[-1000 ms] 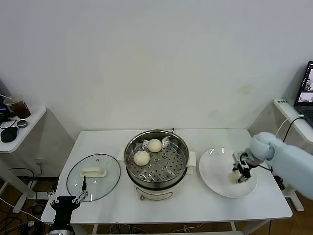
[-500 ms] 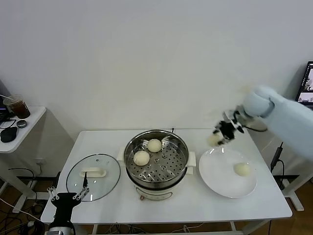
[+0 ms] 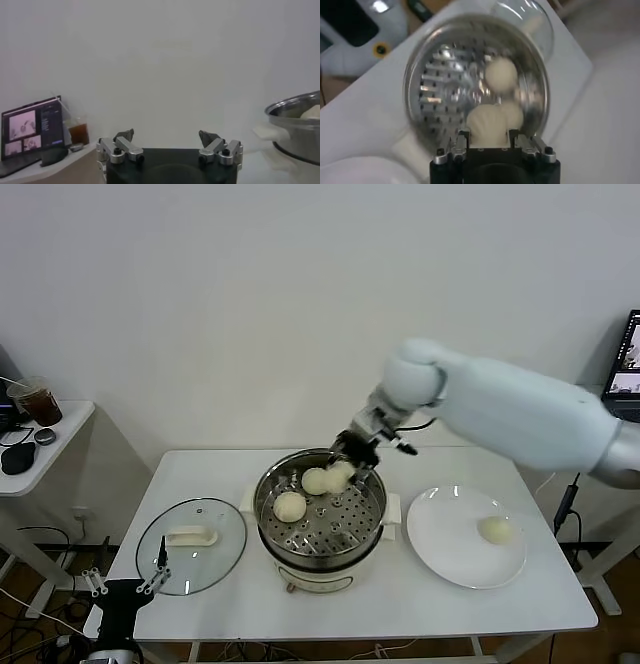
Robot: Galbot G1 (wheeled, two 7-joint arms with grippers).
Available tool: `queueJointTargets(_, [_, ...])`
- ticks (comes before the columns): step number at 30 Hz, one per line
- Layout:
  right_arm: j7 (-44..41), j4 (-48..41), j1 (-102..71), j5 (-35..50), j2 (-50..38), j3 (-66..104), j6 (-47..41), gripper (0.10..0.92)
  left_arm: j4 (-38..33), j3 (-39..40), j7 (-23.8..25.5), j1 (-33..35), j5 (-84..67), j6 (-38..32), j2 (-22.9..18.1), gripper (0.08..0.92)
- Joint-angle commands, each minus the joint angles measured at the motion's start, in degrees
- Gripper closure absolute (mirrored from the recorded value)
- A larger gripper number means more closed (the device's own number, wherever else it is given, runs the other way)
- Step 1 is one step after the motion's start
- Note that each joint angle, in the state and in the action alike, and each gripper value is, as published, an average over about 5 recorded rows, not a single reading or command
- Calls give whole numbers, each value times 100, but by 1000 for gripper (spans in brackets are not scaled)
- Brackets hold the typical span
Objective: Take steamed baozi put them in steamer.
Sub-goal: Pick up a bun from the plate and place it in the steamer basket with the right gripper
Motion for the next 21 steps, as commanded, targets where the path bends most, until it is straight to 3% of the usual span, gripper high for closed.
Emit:
queueJointTargets(1, [158, -42, 40, -546, 1096, -806, 1646, 550, -5, -102, -6, 8, -12, 0, -33, 177])
queueJointTargets(10, [114, -75, -136, -1372, 1073, -970, 2386, 550, 42, -120, -20, 6, -25, -17, -57, 177])
queueJointTargets(21, [122, -153, -400, -1750, 867, -919, 2614, 549, 48, -110, -22, 12, -24, -35, -79, 177])
